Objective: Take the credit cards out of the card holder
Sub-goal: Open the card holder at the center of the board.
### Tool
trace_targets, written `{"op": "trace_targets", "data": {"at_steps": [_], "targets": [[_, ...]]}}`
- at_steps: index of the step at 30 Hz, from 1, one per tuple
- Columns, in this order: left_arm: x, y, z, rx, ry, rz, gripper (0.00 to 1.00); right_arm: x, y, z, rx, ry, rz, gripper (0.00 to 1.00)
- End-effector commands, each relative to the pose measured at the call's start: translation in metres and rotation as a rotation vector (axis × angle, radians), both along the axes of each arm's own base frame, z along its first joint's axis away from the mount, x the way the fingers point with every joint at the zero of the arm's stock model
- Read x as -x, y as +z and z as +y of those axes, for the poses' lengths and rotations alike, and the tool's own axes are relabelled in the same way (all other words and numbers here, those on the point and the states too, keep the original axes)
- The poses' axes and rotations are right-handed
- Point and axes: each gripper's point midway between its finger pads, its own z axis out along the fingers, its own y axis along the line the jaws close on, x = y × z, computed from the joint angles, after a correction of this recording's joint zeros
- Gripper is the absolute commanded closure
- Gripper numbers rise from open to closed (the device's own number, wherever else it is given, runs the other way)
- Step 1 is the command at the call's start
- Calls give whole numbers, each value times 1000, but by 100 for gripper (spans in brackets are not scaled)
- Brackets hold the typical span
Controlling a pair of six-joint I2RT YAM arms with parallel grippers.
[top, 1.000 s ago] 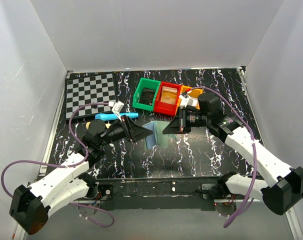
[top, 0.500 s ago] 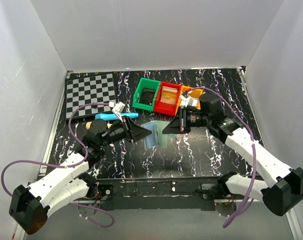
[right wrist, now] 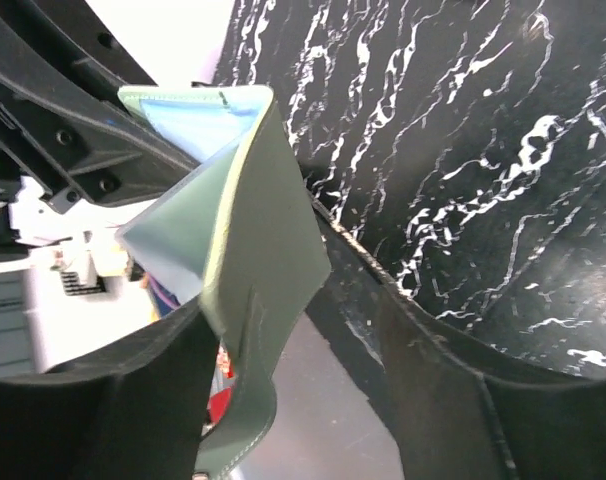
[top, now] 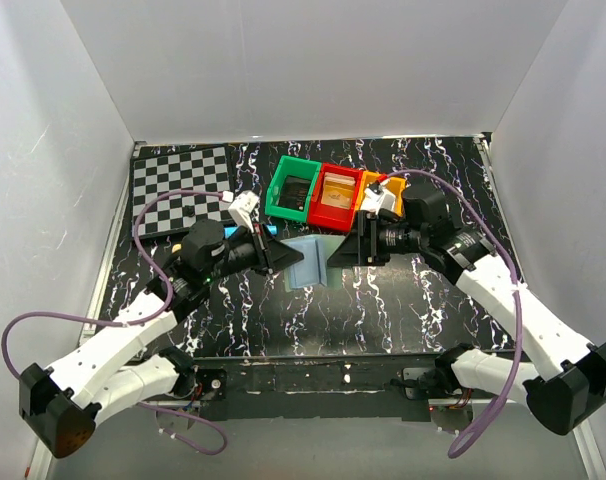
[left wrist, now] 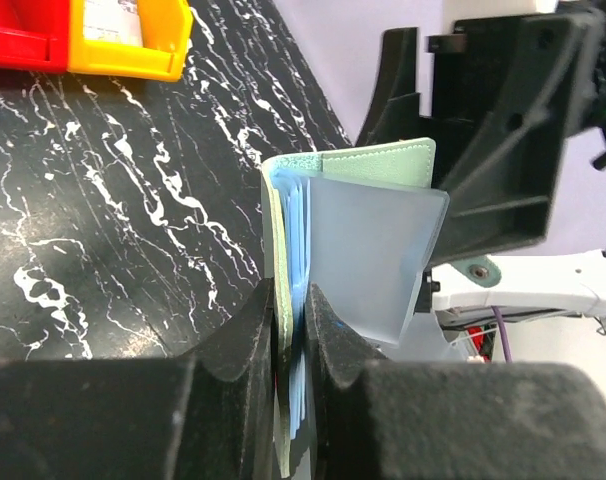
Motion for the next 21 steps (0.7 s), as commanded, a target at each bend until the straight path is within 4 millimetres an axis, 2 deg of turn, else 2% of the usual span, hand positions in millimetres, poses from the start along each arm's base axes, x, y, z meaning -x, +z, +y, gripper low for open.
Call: {"op": "trace_targets", "data": {"at_steps": [1,3,4,9,18,21], "targets": [[-11,-3,5,-109,69,42,100,-4,25,-11,57,-24,-155,27],[-13,-4,4,-134,87,56,100,-6,28,-13,75,-39,-180,25],[-14,-5,4,-143,97,61,100,-7,29,-13,79,-46,-187,18],[-15,-4,0,-169,113,71,100,-8,34,-9,75,-44,-203,16],[-5,11,-11,-105,60,49,100,-12,6,-2,173,-33,-163,16],[-2,15,-12,-84,48,39,100,-10,5,1,152,-25,-161,18]]}}
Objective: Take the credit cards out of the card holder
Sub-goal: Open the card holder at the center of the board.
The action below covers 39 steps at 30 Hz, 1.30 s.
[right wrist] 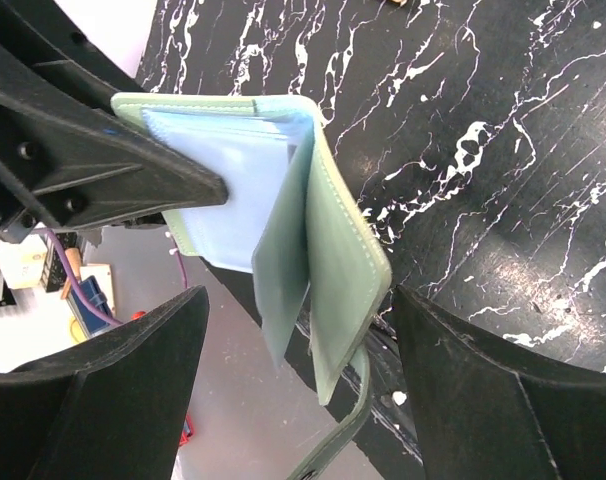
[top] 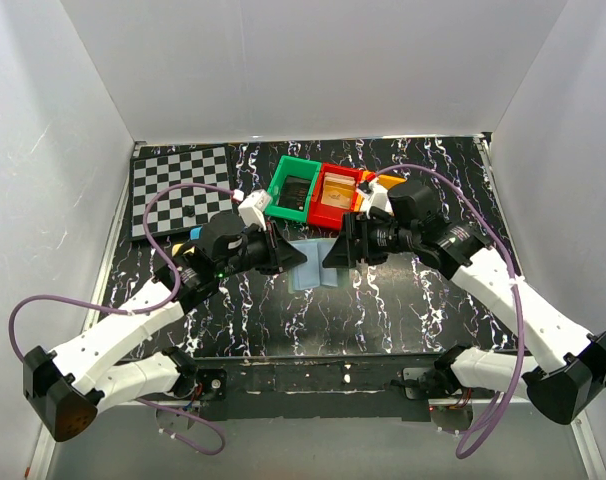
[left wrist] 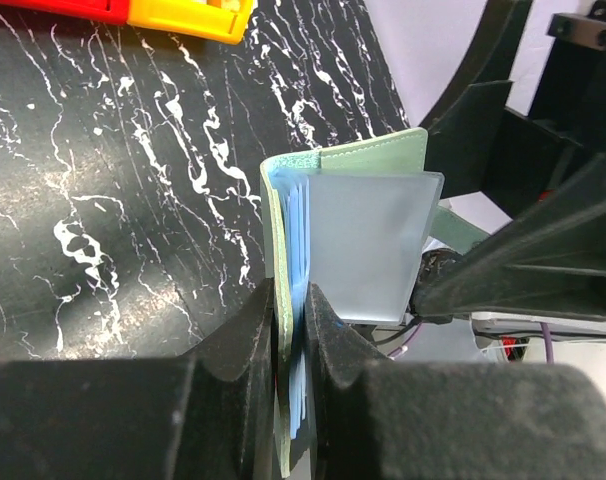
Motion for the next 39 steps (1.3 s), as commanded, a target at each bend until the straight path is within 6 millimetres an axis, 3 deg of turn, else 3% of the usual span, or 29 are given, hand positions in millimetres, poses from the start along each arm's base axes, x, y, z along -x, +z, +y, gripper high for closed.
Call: {"op": "trace_targets", "data": {"at_steps": [1,7,19,20,24,27,29,33,39], "targets": [[4,34,-5,95,-23,-72,100,-2,7,3,-24,6,-35,19],[7,40,-5,161,-19,-84,100,8,9,12,-103,57,-11,27],[11,43,-3,180,-23,-90,100,10,16,12,-155,50,-25,75],[11,43,-2,178,-23,-92,95,11,16,11,-157,50,-28,78],[15,47,0,195,-31,-114,56,11,17,10,-168,49,-26,99],[20,54,1,225,-50,-142,38,12,20,10,-189,54,-28,99],[22,57,2,242,-52,-157,32,12,24,11,-216,58,-31,99],[26,59,5,265,-56,-170,33,13,30,10,-269,64,-28,99],[32,69,7,310,-82,-232,51,13,32,9,-306,66,-11,99]]}}
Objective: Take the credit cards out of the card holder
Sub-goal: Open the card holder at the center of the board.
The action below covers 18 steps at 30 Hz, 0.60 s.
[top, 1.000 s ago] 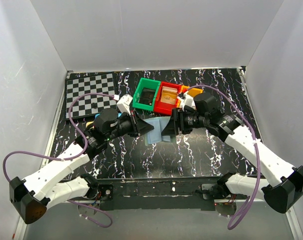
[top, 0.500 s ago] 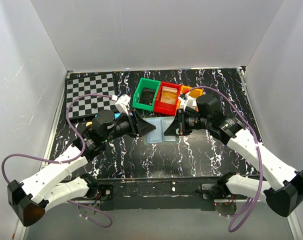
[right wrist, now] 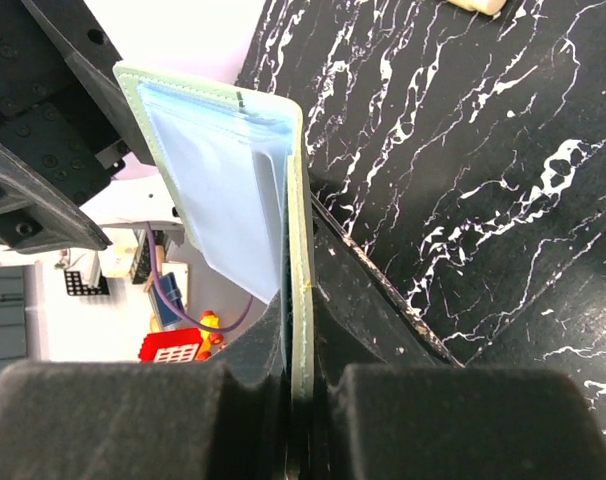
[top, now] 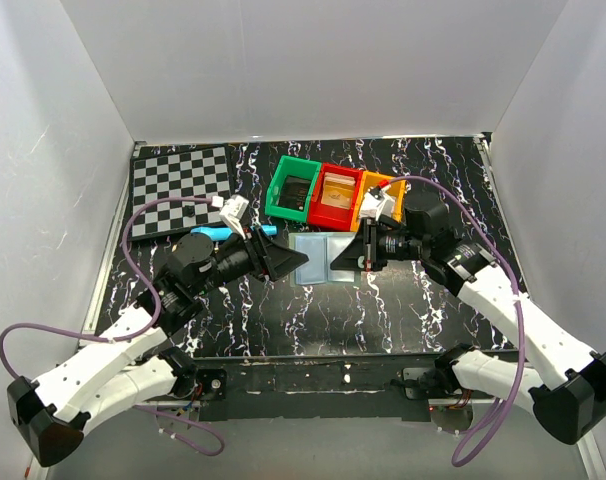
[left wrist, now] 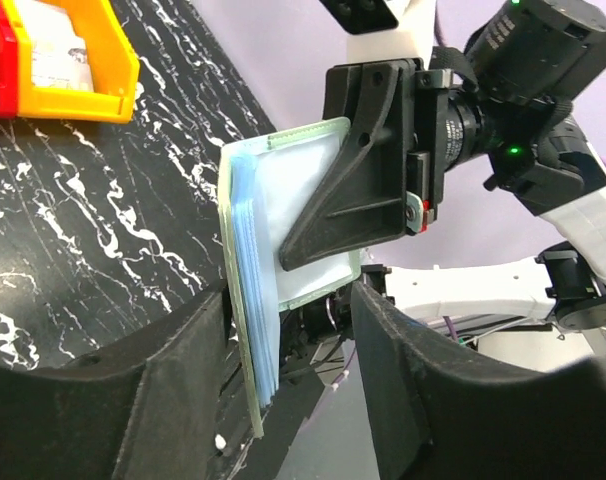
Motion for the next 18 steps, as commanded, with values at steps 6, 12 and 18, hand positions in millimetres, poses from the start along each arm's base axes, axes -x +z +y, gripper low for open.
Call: {"op": "trace_targets", "data": {"at_steps": [6,12,18], "targets": [[10,20,4,52,-32,-122,62,2,29,4,-116,37,-54,99],[9,20,7,35,-23,-157,66,3,30,4,-139,45,-47,99],[8,21,9,25,-12,-186,73,4,31,6,-155,56,-46,99]]}}
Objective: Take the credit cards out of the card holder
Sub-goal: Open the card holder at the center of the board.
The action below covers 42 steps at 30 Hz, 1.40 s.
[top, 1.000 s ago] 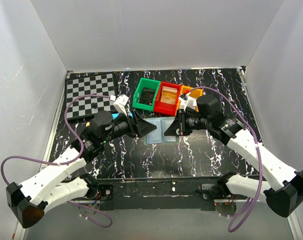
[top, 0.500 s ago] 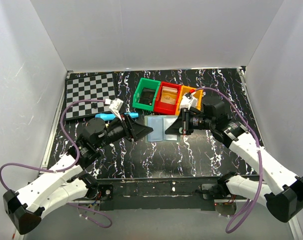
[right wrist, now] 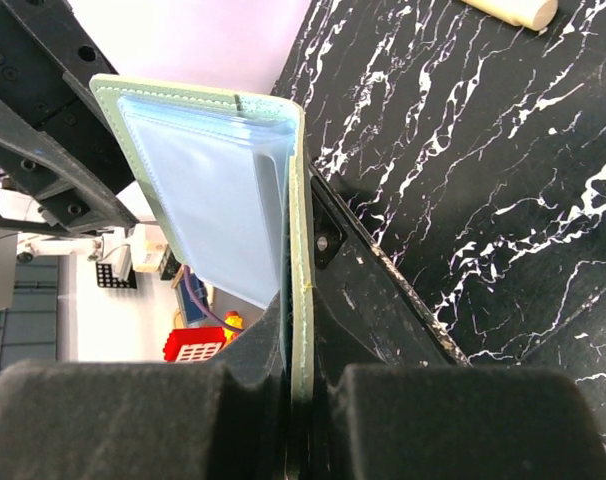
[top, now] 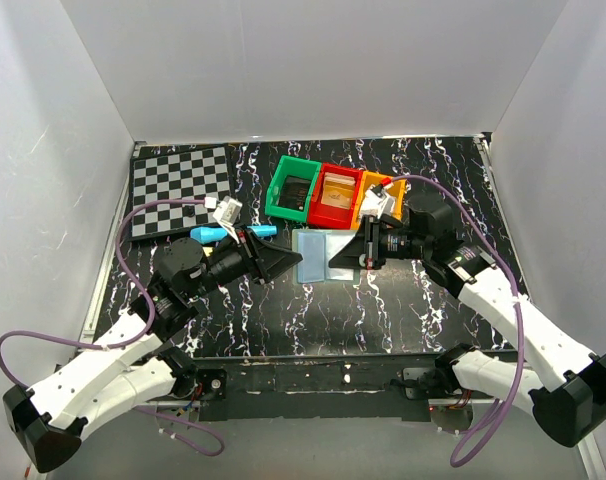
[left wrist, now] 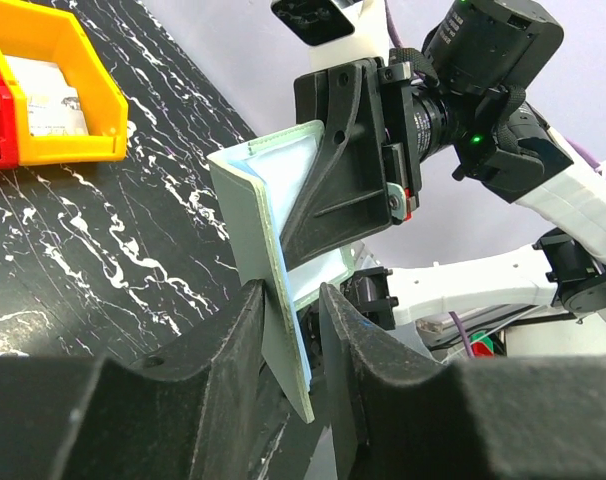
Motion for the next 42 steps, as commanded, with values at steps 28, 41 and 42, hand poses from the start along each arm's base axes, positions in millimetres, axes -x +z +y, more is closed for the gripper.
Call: {"op": "trace_targets", "data": {"at_steps": [28,41,42], "targets": [[-3,0,-11,-95,-53,-70,87,6,23,8,-101,76,-39,99],[-1,6,-12,-82,-46,-79,100,6,21,5,-83,63,-55,99],[-1,5,-11,-82,-43,-75,100,6,21,4,-81,64,-54,99]]}}
